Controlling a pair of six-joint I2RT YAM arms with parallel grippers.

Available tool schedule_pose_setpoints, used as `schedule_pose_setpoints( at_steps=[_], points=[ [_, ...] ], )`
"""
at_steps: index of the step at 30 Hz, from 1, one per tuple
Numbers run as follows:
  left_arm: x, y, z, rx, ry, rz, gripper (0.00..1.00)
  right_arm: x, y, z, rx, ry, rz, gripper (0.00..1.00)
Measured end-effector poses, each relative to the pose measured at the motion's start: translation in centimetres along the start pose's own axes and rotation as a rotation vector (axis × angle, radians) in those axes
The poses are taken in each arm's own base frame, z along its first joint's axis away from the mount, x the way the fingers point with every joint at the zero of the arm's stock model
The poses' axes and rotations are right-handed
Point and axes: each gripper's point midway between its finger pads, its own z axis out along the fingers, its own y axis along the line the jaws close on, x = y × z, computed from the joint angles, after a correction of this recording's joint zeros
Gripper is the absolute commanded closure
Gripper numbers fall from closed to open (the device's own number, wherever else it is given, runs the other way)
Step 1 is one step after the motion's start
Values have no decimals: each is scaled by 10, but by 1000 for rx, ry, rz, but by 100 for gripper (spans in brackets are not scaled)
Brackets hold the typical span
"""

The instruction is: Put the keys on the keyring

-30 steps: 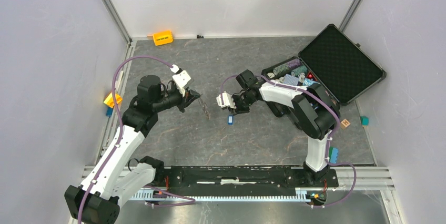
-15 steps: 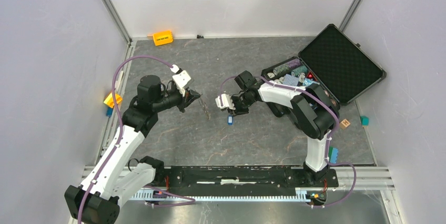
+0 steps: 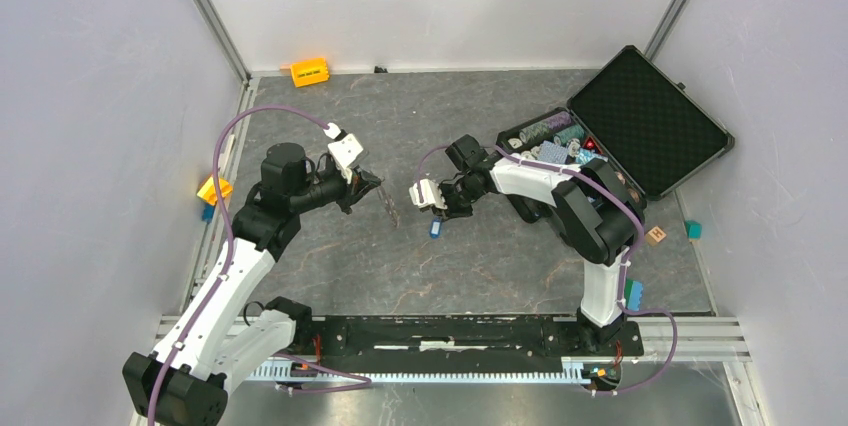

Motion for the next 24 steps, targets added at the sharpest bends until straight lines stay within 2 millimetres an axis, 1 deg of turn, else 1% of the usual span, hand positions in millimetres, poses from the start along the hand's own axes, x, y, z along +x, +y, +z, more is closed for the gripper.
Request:
schedule_pose_setpoints(
  at_steps=[5, 12, 15, 16, 17, 18, 20, 24],
  points=[
    [0, 0, 0, 0, 0, 0, 98, 0, 0, 0, 0, 0, 0, 100],
    [0, 0, 0, 0, 0, 0, 98, -1, 0, 0, 2, -7, 10, 100],
    [0, 0, 0, 1, 0, 0, 98, -4, -3, -3, 12, -26, 26, 100],
    [0, 0, 0, 2, 1, -1, 98, -7, -4, -6, 19, -37, 29, 100],
    [3, 0, 2, 7, 9, -7, 98, -19, -9, -20, 52, -72, 32, 100],
    [3, 0, 2, 7, 10, -7, 98, -19, -9, -20, 52, -72, 32, 100],
    [5, -1, 5, 24, 17, -15, 98, -28, -11, -32, 72, -99, 39, 100],
    [13, -5, 13, 73, 57, -52, 98, -54, -11, -61, 114, -155, 37, 100]
  ],
)
